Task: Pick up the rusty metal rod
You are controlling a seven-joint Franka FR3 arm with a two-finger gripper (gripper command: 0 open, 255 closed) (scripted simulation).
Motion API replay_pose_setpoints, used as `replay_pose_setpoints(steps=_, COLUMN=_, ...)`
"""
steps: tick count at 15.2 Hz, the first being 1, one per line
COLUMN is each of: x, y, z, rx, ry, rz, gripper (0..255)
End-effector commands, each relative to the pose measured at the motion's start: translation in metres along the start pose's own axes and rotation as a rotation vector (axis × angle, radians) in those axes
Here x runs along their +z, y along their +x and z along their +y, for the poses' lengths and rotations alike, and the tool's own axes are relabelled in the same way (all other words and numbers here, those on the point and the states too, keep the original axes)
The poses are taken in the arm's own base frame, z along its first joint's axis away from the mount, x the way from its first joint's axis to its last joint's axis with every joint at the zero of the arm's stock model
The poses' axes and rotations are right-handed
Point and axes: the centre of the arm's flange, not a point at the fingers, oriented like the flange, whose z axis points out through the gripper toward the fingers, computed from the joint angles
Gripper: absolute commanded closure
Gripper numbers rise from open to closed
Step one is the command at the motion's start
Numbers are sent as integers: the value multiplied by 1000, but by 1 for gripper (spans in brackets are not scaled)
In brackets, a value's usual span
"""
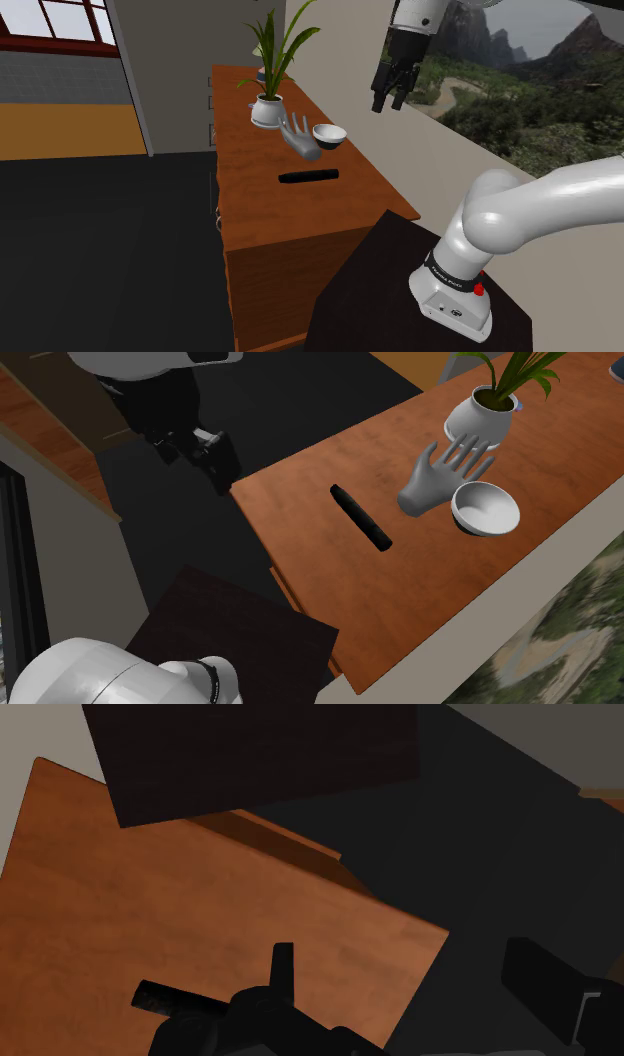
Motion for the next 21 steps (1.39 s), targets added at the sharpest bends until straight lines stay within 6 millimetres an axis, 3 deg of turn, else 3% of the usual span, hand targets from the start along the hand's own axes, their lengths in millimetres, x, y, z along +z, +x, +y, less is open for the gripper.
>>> replay_pose_setpoints(steps=1, x=0, y=0, z=0, rx=0, ry=0, rz=0, gripper=0)
replay_pose_setpoints(steps=11, x=93, y=61, z=67, rx=-224, ry=-26, rz=-8, gripper=0)
replay_pose_setpoints(steps=21, x=185, y=135, z=122, rx=-448, ry=-51, rz=-17, gripper=0)
